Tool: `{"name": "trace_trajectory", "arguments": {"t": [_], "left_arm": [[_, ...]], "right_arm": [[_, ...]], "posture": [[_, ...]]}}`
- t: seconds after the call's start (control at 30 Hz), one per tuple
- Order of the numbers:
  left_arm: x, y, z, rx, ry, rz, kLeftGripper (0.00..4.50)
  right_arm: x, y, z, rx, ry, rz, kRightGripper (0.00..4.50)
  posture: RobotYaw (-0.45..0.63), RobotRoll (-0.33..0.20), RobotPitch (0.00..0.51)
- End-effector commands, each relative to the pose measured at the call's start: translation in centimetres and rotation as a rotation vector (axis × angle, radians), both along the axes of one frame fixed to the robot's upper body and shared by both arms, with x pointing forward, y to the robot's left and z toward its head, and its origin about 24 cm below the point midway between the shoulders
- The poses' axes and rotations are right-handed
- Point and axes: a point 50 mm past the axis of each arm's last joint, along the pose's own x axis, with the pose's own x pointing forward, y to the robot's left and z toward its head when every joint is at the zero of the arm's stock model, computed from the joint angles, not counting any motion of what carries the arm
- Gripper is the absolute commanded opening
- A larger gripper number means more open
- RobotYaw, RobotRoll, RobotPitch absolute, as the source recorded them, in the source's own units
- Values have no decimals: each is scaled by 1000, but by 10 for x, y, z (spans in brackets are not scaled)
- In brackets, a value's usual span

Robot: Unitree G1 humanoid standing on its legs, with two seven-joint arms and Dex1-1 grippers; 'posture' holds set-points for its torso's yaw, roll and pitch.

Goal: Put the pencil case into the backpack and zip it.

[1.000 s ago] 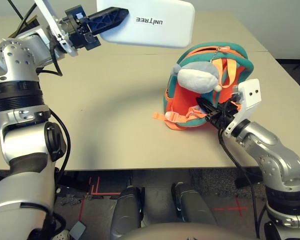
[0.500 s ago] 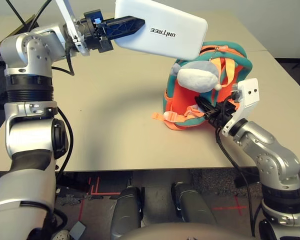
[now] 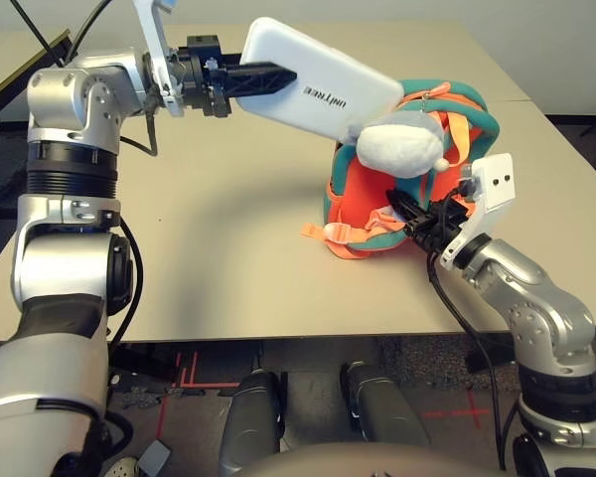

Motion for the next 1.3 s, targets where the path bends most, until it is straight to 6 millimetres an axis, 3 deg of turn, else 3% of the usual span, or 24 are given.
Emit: {"name": "trace_trajectory", "arguments": {"t": [0.03,0.23,0.5,0.67,0.73,1.03,1.2,1.3], "left_arm": [[3,-10,-3,47,-10,-46,1279],[12,-43,-17,52,16,-121,1279],[30,-94,-59,42,87,-118,1276],[34,-104,-75,47,100,-78,1276],[36,-102,-73,32,102,-61,1276],[32,-59,-29,-66,68,-35,4487],[17,-37,-5,-89,30,-38,4500],[10,-21,-3,-66,41,21,4500]], "right_arm": [[2,4,-10,-6,55,23,331],[7,7,-8,-6,47,39,331],[10,11,-11,-6,45,52,331],[12,11,-9,-20,32,54,331],[13,9,-8,-27,27,51,331],[12,9,-9,-30,29,49,330],[13,11,-9,-29,30,57,330],[14,12,-10,-27,32,66,330]], "posture": [[-260,0,102],[-252,0,100],[-252,0,88],[-265,0,82],[-266,0,80],[-256,0,78],[-241,0,80],[-229,0,82]]}}
